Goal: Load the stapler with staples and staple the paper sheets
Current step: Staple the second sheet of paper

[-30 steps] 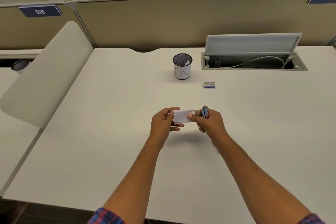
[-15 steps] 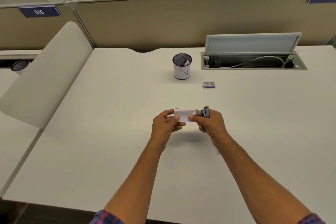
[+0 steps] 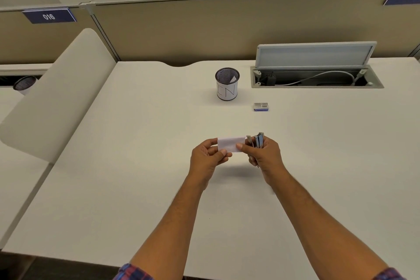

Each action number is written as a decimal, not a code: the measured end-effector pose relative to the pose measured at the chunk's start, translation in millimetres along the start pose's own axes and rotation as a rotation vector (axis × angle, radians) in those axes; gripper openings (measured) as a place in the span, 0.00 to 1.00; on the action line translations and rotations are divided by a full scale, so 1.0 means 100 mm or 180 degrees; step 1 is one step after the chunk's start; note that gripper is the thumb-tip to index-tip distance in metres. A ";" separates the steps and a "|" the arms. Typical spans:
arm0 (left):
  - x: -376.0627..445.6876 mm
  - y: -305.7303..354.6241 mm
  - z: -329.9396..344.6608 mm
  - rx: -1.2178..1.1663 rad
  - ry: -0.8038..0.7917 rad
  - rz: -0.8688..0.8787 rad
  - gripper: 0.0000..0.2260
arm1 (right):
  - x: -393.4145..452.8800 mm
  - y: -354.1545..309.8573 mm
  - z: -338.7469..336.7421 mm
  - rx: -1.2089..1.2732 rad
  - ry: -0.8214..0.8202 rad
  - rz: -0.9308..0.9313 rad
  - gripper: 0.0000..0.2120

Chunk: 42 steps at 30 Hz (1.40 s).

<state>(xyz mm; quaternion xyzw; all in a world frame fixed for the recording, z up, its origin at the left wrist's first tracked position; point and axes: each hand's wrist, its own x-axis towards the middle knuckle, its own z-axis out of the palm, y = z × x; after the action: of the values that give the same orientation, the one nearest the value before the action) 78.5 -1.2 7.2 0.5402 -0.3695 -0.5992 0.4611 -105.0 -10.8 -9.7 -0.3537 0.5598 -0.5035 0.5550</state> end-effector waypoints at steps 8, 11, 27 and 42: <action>0.01 0.02 0.02 -0.0040 -0.0015 -0.0146 0.19 | 0.01 -0.04 0.00 -0.0108 0.0088 -0.0023 0.17; 0.01 0.03 0.02 -0.0094 -0.0041 -0.0226 0.18 | 0.03 -0.04 -0.01 -0.0166 0.0087 0.0004 0.18; 0.07 0.05 -0.04 -0.0024 -0.0006 -0.0344 0.07 | 0.06 -0.02 -0.02 -0.0095 -0.0095 -0.0133 0.14; 0.16 0.06 -0.01 -0.0426 0.0341 -0.0049 0.07 | -0.07 0.04 0.20 -0.0343 -0.0748 0.0164 0.29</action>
<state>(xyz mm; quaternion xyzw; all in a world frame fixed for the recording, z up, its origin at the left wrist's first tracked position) 80.7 -18.2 8.1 0.5422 -0.2994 -0.5964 0.5106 -84.0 -6.2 -9.5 -0.4250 0.5260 -0.4135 0.6097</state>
